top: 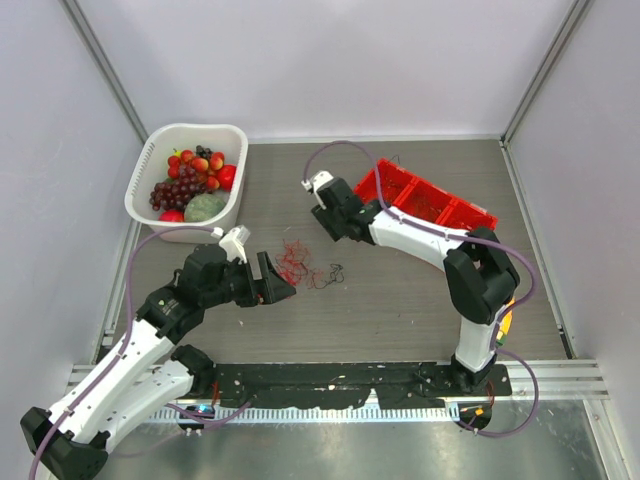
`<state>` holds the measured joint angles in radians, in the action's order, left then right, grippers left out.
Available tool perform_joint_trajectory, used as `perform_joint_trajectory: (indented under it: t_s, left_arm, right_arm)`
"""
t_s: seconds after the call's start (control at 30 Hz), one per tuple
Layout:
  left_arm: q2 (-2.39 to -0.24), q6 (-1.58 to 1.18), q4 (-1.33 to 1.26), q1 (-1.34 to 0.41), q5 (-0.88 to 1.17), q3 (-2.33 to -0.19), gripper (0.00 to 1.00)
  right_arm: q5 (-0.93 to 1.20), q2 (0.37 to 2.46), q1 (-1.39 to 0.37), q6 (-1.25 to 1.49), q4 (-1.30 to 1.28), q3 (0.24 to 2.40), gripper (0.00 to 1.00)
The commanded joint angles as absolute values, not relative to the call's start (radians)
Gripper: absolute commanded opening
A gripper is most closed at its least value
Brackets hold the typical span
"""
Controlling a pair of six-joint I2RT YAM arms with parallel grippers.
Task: Untangle the cables
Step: Place the cable in the bin.
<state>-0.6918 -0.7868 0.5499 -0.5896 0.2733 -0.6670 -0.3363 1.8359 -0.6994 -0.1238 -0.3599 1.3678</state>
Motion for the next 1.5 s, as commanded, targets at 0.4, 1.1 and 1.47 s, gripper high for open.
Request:
perform_joint_trajectory:
  t_s: [0.4,1.1,1.47]
  left_arm:
    - [-0.670,-0.792,0.509,-0.591,0.287,-0.658,0.85]
    - [-0.664,-0.781,0.526,-0.592,0.284,-0.661,0.85]
    - [-0.666,-0.788,0.520,-0.592,0.287,-0.666,0.85]
  right_arm:
    - [-0.485,1.968,-0.750,-0.357,-0.273,1.376,0.56]
    - [-0.615,2.068,-0.756,-0.406,-0.273,1.420,0.24]
    - [-0.556,1.884,-0.721,-0.333,-0.154,1.376,0.01]
